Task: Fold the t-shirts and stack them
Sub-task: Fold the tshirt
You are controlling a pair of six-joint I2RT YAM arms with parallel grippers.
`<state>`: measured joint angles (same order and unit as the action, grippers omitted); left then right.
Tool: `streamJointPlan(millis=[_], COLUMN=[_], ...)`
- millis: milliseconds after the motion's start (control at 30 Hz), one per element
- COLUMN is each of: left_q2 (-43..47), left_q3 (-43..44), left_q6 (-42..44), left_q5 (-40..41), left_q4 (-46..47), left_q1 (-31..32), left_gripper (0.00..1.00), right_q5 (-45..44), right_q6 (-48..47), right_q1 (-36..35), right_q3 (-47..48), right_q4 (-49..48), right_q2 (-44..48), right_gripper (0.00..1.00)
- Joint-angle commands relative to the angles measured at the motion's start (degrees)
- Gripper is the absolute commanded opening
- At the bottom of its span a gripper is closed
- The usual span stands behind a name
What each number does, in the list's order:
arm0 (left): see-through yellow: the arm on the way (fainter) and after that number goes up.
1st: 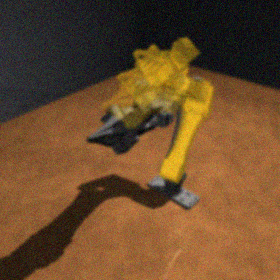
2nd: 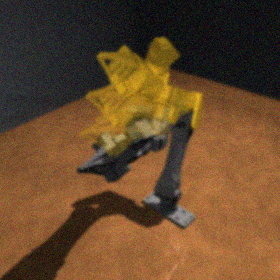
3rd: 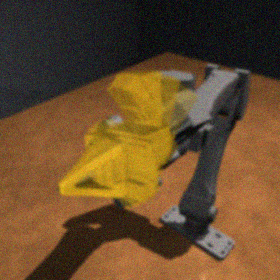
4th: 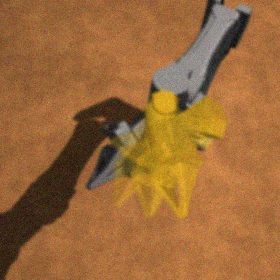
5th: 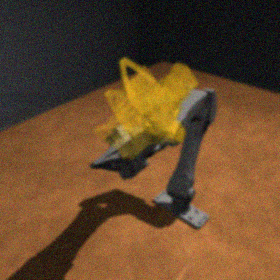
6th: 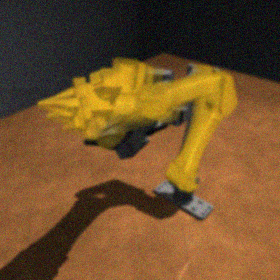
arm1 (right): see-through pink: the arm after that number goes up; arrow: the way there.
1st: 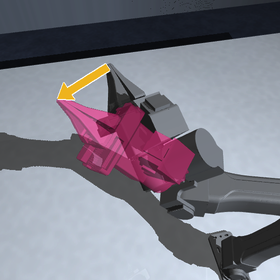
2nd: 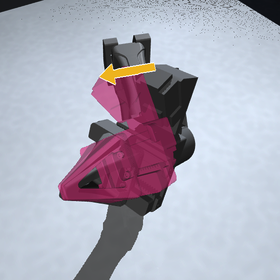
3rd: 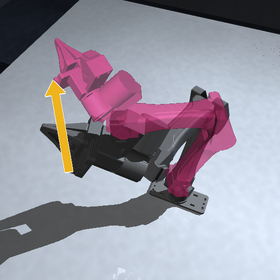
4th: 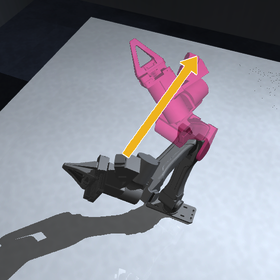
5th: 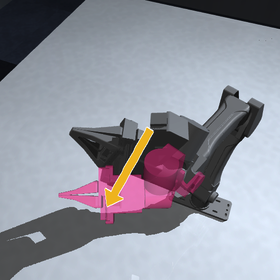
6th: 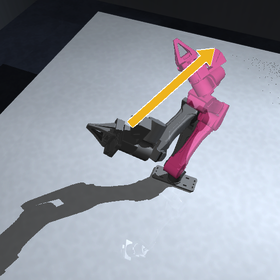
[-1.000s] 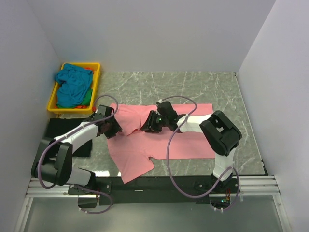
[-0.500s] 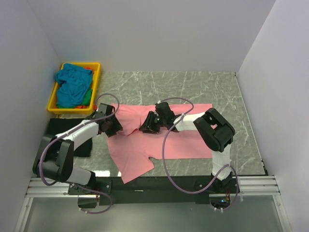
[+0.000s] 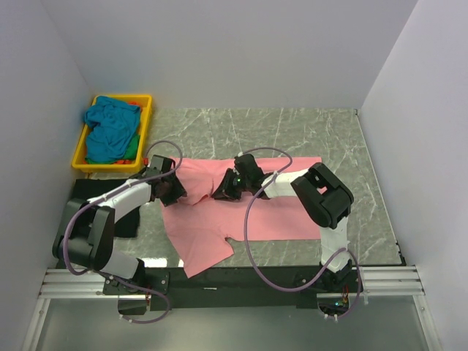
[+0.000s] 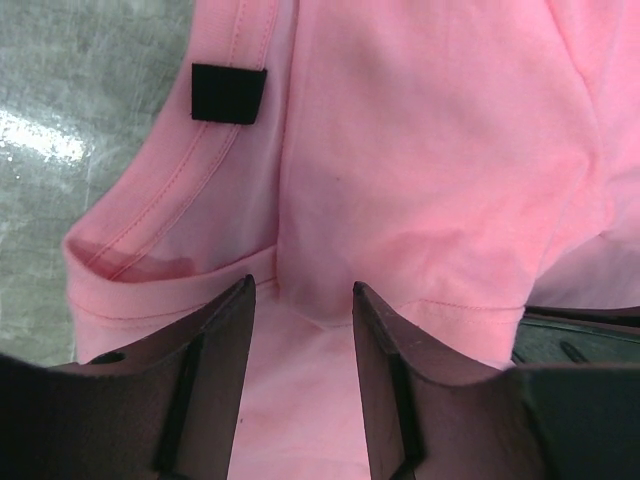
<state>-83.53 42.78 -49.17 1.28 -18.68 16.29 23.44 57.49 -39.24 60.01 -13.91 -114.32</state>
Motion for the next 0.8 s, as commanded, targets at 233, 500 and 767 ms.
streamJointPlan(millis=[233,500,767], left_q2=[-0.59,-0.41,-1.55], left_q3=[2.92,2.04,2.21], left_q6=[0.92,0.21,-0.14], left_q5=[-0.84,-0.75,-2.07], left_q4=[0.92,0.31,0.66], left_q1=[-0.21,-0.12,0.05], left_gripper=[0.49,0.49,0.46], right_q5=[-1.47,-3.14,-3.58], right_q6=[-1.16,-2.74,-3.44], right_q1=[-0.40,-0.31,-0.22], right_q3=[2.04,2.13,2.39], right_q4=[0.81,2.84,4.07], right_q2=[2.52,6.30,7.18], right_gripper=[0.00,0.00,0.00])
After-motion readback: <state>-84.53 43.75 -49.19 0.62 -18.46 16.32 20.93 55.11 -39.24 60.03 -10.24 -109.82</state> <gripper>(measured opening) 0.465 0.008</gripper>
